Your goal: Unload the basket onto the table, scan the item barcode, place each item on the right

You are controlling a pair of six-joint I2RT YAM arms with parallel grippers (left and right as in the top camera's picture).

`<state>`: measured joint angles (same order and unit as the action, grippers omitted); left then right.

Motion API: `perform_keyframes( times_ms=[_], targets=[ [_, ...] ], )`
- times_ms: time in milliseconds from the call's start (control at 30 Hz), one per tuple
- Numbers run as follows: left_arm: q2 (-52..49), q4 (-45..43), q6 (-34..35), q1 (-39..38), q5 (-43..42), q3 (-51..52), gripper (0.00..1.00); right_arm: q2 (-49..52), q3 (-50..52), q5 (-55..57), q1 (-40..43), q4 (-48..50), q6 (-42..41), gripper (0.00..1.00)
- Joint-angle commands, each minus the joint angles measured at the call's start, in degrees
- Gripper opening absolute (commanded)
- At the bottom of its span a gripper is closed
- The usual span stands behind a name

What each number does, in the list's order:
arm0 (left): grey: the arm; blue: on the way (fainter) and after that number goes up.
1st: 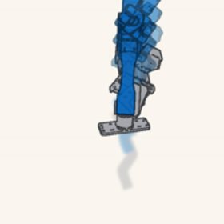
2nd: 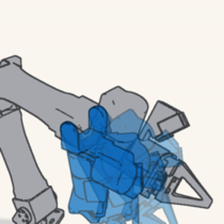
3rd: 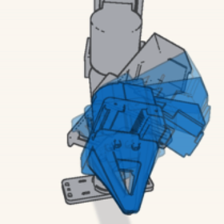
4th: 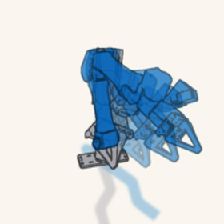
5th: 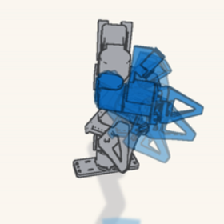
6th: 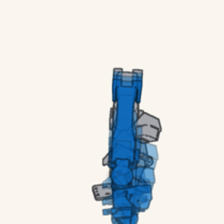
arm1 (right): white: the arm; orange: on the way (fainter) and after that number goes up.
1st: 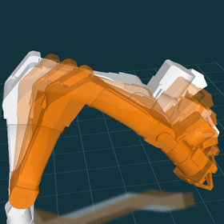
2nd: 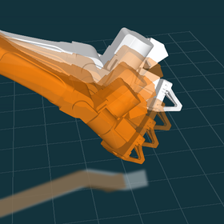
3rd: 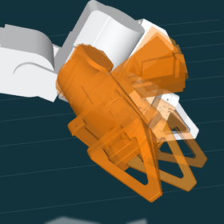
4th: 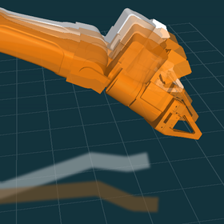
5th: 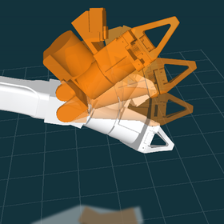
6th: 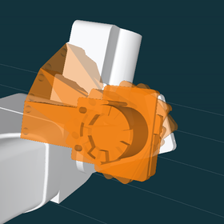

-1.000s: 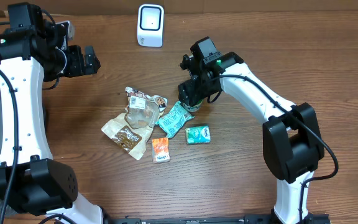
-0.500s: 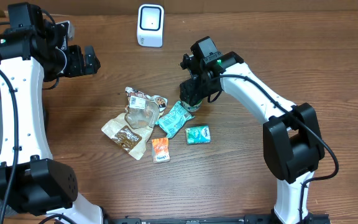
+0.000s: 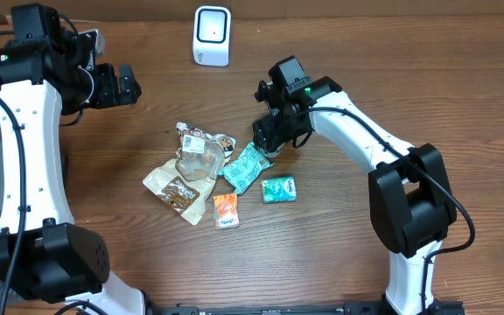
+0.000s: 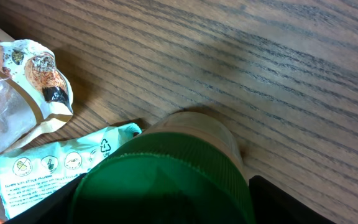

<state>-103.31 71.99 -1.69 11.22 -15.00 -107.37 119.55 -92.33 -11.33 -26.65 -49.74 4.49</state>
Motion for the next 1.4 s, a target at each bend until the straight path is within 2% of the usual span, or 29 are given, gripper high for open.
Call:
perform_keyframes(
  times_ms=[0,133,333,533,767,900,1200,1300,1367],
  targets=[
    [-0.5,-0.1,-0.9,-0.4,-1.1,0.0,1.0,0.2,0.5,0.4,0.0,0.2,-0.2,0.75],
    [-0.5,-0.1,-0.9,-0.4,-1.1,0.0,1.0,0.2,0.5,1.4,0.0,0.2,0.0,0.73],
    [-0.5,-0.1,-0.9,-0.4,-1.1,0.0,1.0,0.2,0.5,1.6,0.0,0.2,0.0,0.54],
    [-0.5,-0.1,-0.9,-0.4,-1.1,0.0,1.0,-0.4,-2.4,-2.1,0.4,-1.0,-0.1,0.45],
    [-0.5,-0.1,-0.9,-0.4,-1.1,0.0,1.0,-3.9,-8.7,-18.6,2.7,-1.8,0.0,0.44],
    [-0.5,-0.1,-0.9,-0.4,-1.1,0.0,1.0,-5.7,-11.5,-29.9,4.8,-1.5,0.0,0.4],
    [-0.5,-0.1,-0.9,-0.4,-1.1,0.0,1.0,-6.8,-12.4,-62.5,10.5,3.0,0.1,0.37],
    [-0.5,-0.1,-0.9,-0.4,-1.1,0.0,1.0,-6.8,-12.4,-67.9,11.4,5.1,0.0,0.37],
    [-0.5,-0.1,-0.9,-0.4,-1.1,0.0,1.0,-6.8,-12.4,-67.3,11.4,5.6,0.0,0.37]
  ],
)
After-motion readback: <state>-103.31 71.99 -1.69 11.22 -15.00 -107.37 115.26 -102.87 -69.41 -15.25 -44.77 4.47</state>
